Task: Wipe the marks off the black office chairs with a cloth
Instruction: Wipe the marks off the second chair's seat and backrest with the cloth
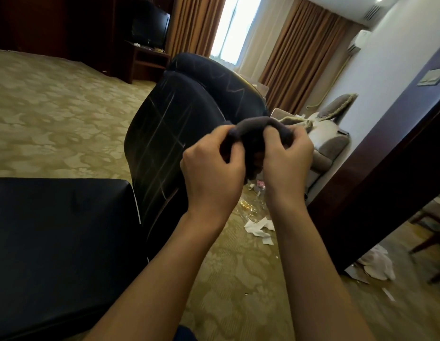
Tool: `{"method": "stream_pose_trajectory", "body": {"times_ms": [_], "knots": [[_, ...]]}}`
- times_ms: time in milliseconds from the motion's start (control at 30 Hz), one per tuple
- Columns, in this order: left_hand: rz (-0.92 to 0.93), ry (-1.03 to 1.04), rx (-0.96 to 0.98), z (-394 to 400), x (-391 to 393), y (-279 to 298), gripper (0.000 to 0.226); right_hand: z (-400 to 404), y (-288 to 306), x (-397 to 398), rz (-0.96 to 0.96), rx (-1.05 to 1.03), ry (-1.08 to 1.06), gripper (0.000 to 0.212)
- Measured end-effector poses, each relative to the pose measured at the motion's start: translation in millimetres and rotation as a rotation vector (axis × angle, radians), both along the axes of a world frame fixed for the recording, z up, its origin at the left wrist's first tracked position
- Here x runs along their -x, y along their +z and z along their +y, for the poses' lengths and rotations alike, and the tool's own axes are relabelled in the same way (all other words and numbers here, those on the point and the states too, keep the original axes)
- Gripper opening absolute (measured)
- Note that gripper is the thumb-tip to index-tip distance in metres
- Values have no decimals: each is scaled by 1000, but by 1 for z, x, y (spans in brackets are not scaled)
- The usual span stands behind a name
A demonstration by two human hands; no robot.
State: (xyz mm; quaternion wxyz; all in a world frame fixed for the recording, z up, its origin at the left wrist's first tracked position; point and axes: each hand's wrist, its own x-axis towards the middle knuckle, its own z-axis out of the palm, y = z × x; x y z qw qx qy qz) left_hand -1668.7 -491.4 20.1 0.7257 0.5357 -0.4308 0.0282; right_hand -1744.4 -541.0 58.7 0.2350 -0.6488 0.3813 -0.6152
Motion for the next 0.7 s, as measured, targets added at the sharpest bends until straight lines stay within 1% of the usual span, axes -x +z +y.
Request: {"method": "stream_pose_trajectory", "body": {"times_ms": [67, 133, 267, 333, 400, 467, 567, 633, 700], "knots": [[4, -6, 13, -5, 2, -5, 19, -3, 1, -3, 40, 4, -18, 13], [2, -1, 1, -5, 2, -26, 19, -2, -15, -9, 75, 11, -14, 15], [43, 58, -135, 5, -7, -88, 21, 8, -78, -19, 238, 33, -58, 13], [49, 59, -188, 14, -10, -115, 24, 15, -110, -20, 219, -15, -52, 12], [69, 17, -219, 22, -10, -126, 22, 19, -129, -22, 199, -67, -39, 10], [97, -21, -210, 24, -8, -120, 21, 20, -126, -23, 194, -58, -36, 13], [95, -39, -95, 19, -5, -87, 22, 14, -86, -23, 108, 32, -75, 26], [85, -56, -26, 12, 0, -60, 22, 8, -57, -20, 24, 78, -67, 25], [62, -33, -32, 5, 1, -48, 19, 4, -45, -18, 30, 92, -63, 21]]}}
